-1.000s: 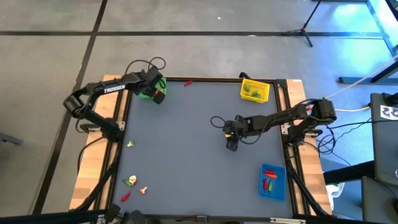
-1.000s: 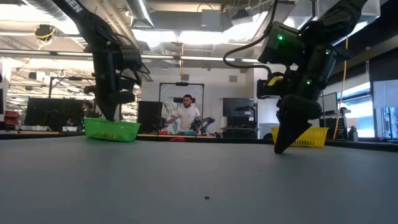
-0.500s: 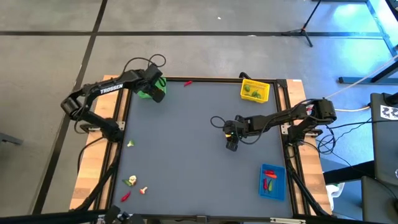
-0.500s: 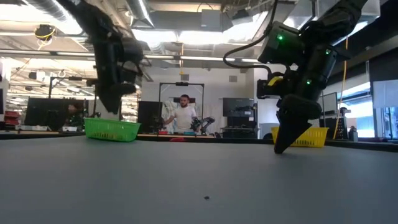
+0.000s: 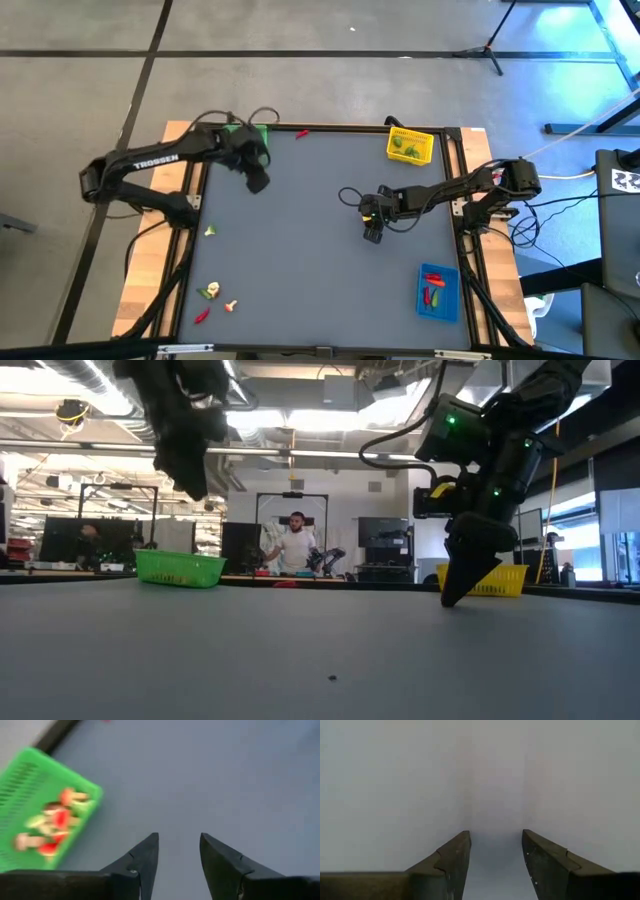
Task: Sort produce into baskets
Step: Put the green mushroom into the green bin
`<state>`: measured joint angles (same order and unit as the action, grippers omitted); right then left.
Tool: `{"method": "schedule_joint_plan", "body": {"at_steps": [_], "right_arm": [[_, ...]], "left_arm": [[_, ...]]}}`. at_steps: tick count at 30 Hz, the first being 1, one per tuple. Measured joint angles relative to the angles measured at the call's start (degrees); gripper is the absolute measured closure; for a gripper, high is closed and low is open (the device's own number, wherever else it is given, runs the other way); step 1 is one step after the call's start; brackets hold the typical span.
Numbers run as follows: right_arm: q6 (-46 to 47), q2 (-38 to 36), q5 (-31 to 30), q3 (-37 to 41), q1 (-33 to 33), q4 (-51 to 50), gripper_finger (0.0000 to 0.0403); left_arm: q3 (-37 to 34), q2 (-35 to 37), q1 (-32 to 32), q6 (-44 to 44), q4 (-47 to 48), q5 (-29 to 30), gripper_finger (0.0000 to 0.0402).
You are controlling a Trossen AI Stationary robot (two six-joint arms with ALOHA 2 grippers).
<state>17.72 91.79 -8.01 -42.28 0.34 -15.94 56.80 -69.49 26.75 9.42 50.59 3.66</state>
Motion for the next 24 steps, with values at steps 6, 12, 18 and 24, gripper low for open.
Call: {"method": "schedule_joint_plan", "body": {"at_steps": [6,12,18,24], "right_arm": [[-0.02,0.0,-0.04,0.0,0.02,0.0,0.0221],[-0.02,0.01,-0.04,0.0,0.02,0.0,0.0221],[-0.02,0.01,-0.07,0.0,0.0,0.0,0.0221],[-0.04,0.02,-0.08,0.0,0.01,0.02,0.0221]], "left_arm": [[0.0,0.5,-11.28,5.69,3.18,-0.63,0.0263],[0.0,0.5,-21.56,12.84,3.81,-0.61,0.0263],[-1.78,0.5,-29.7,22.08,7.89,-0.61,0.0262],[-5.44,0.49,-35.57,31.96,13.67,-0.59,0.0262]]}}
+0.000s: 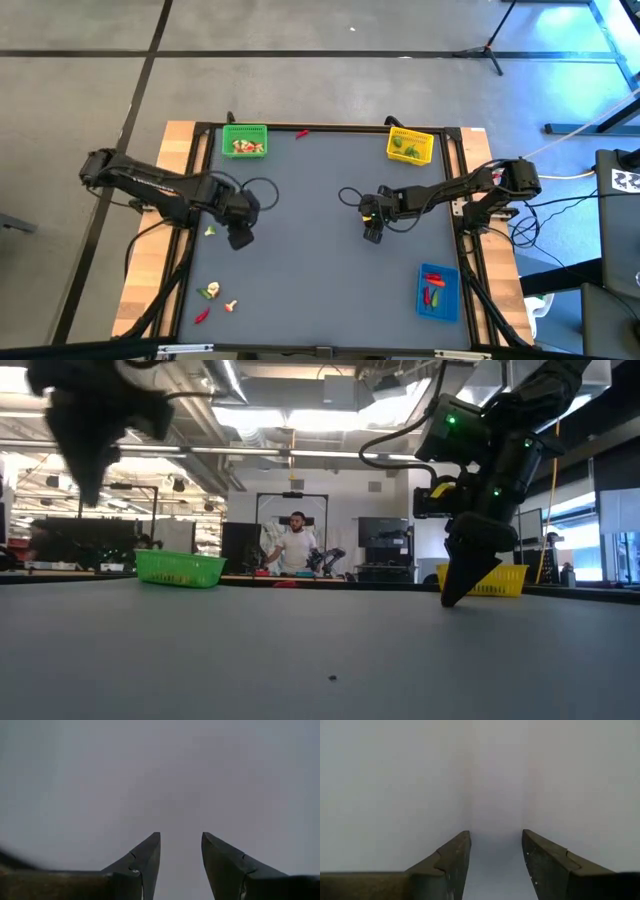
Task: Sort produce into baskets
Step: Put the green mushroom into the green bin
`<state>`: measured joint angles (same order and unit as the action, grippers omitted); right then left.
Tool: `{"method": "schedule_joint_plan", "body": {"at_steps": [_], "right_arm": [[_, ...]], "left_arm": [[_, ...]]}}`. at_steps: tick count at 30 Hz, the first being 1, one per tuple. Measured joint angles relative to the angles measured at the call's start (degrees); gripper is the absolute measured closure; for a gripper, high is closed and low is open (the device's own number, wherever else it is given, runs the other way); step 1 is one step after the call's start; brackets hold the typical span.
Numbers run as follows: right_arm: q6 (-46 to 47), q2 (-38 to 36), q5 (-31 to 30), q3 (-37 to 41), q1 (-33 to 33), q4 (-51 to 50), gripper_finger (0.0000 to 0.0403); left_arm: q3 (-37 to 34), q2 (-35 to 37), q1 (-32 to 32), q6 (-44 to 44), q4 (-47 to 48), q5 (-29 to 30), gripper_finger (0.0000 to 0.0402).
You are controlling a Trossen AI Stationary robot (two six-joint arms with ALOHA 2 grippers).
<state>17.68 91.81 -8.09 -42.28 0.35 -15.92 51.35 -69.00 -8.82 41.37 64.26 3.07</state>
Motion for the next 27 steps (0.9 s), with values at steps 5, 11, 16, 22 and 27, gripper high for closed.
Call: {"method": "schedule_joint_plan", "body": {"at_steps": [5,11,16,22,27], "right_arm": [[0.01,0.0,-0.01,0.0,0.01,0.11,0.0221],[0.02,0.11,-0.01,0.07,-0.01,2.42,0.0221],[0.02,0.13,-0.01,0.07,-0.01,2.82,0.0221],[0.02,0.11,-0.01,0.07,-0.01,2.87,0.0221],[0.02,0.11,-0.01,0.07,-0.01,2.9,0.0221]], "left_arm": [[-4.35,-0.01,-2.58,4.97,1.62,0.0,0.0262],[-10.38,-0.03,-3.21,8.51,1.77,-4.4,0.0262],[-14.17,-0.23,-3.21,9.15,2.91,-6.9,0.0263],[-14.23,-2.7,-3.11,7.58,2.4,-6.82,0.0263],[-14.23,-7.25,-3.11,2.94,2.84,-6.68,0.0263]]}}
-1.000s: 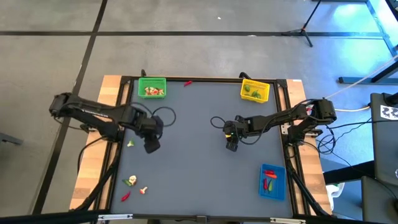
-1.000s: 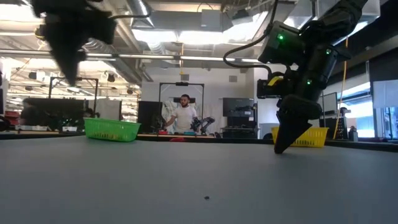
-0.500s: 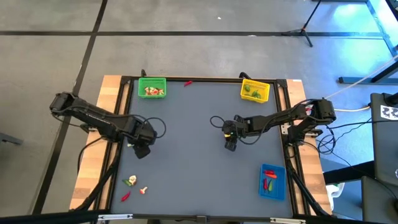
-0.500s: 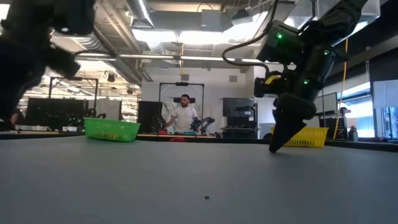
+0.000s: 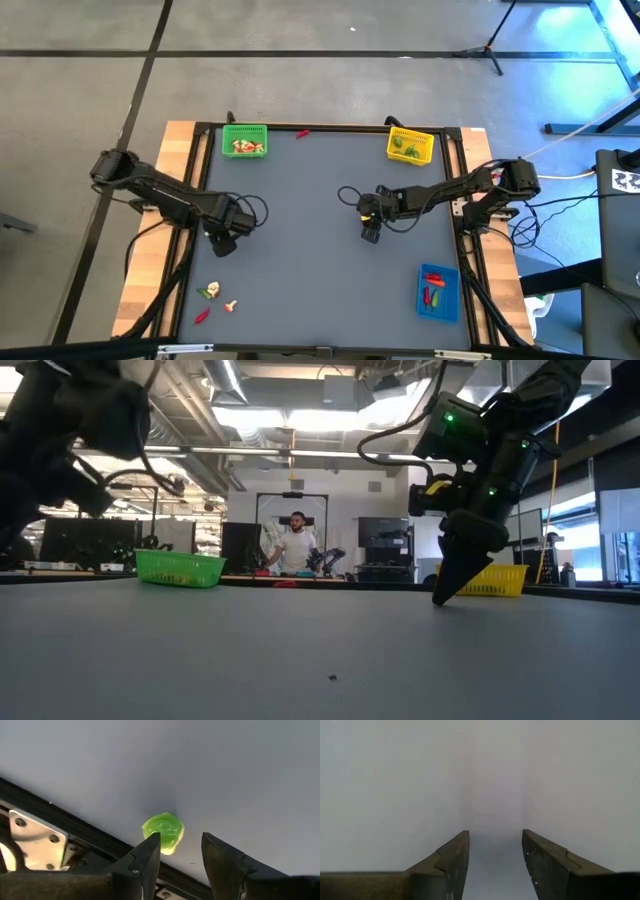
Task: Sort produce into baskets
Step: Put the green mushroom into the green bin
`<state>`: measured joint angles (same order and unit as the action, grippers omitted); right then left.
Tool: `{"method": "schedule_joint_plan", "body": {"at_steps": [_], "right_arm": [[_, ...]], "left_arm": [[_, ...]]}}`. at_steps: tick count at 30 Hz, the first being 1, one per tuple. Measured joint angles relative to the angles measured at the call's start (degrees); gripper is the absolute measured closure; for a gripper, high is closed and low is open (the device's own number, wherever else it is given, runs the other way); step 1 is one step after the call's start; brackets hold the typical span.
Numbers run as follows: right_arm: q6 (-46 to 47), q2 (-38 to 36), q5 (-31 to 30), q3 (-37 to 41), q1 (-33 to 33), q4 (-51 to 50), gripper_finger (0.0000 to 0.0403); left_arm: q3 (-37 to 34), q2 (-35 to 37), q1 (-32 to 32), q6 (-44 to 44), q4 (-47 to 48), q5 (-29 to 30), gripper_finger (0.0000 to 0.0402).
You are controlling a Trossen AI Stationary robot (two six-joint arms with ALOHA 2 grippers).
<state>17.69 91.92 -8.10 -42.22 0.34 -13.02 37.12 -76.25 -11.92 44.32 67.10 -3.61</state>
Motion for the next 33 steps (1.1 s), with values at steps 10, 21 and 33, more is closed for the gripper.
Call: {"method": "schedule_joint_plan", "body": {"at_steps": [10,21,33], "right_arm": [[0.0,-0.04,0.0,-0.02,0.0,0.0,0.0221],[0.0,-0.07,0.0,-0.04,0.0,-0.02,0.0221],[0.0,-0.11,0.0,-0.07,0.0,0.01,0.0221]], "left_arm": [[0.0,-10.49,0.0,-2.74,0.6,1.48,0.0263],[0.0,-15.4,0.0,-7.52,0.6,0.39,0.0314],[3.39,-11.63,0.03,-11.02,1.49,0.41,0.0355]]}}
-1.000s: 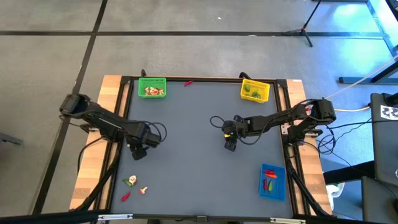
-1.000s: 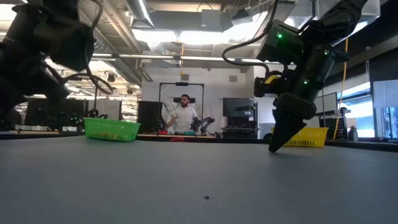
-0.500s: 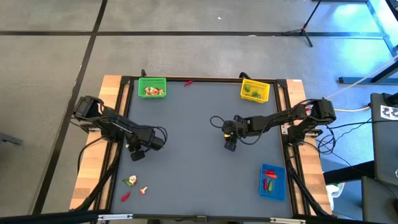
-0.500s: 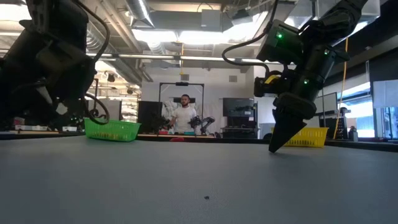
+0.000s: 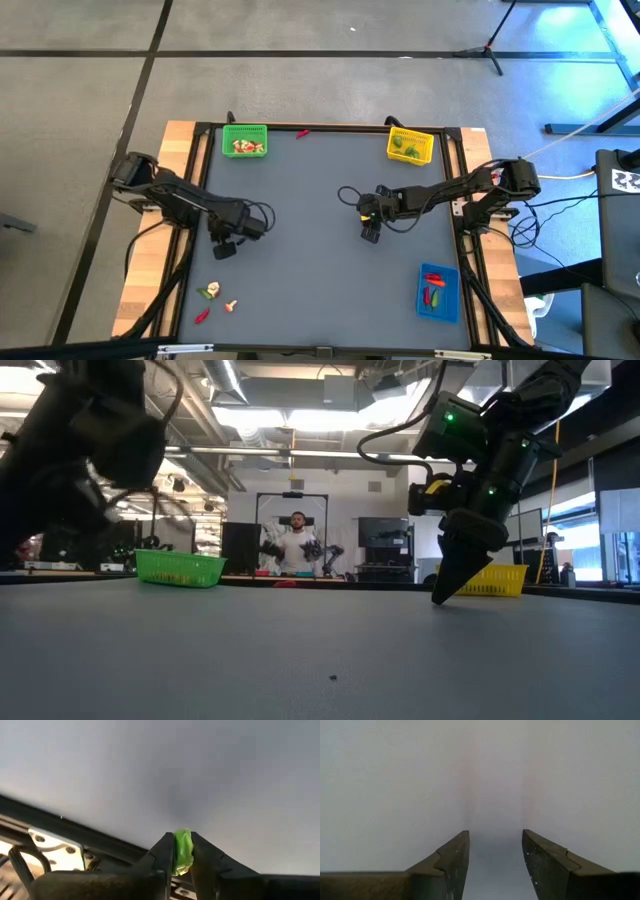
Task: Sort produce into baskets
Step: Put the green mushroom into the green bin
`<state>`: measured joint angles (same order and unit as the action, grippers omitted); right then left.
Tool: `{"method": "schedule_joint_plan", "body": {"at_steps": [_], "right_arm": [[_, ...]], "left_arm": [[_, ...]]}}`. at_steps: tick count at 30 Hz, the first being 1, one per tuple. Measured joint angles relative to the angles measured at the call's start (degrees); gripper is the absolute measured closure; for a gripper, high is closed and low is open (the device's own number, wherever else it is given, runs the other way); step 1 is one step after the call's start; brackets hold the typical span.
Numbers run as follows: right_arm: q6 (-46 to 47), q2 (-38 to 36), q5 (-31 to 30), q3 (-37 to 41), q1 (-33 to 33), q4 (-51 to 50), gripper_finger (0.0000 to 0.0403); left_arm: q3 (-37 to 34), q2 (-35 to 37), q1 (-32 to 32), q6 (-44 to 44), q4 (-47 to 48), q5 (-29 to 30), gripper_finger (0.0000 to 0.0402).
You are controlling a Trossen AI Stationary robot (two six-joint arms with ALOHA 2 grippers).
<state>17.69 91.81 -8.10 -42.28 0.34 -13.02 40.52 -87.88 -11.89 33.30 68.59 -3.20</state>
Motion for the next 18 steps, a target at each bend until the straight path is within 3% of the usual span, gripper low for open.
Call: {"method": "schedule_joint_plan", "body": {"at_steps": [8,18], "right_arm": [[0.0,0.0,0.0,0.0,0.0,0.04,0.0221],[0.0,-0.02,0.0,0.0,0.0,0.15,0.0221]], "left_arm": [[5.1,8.32,3.89,-0.43,0.08,3.62,0.0347],[9.29,17.56,15.72,-4.82,-0.96,11.04,0.0346]]}}
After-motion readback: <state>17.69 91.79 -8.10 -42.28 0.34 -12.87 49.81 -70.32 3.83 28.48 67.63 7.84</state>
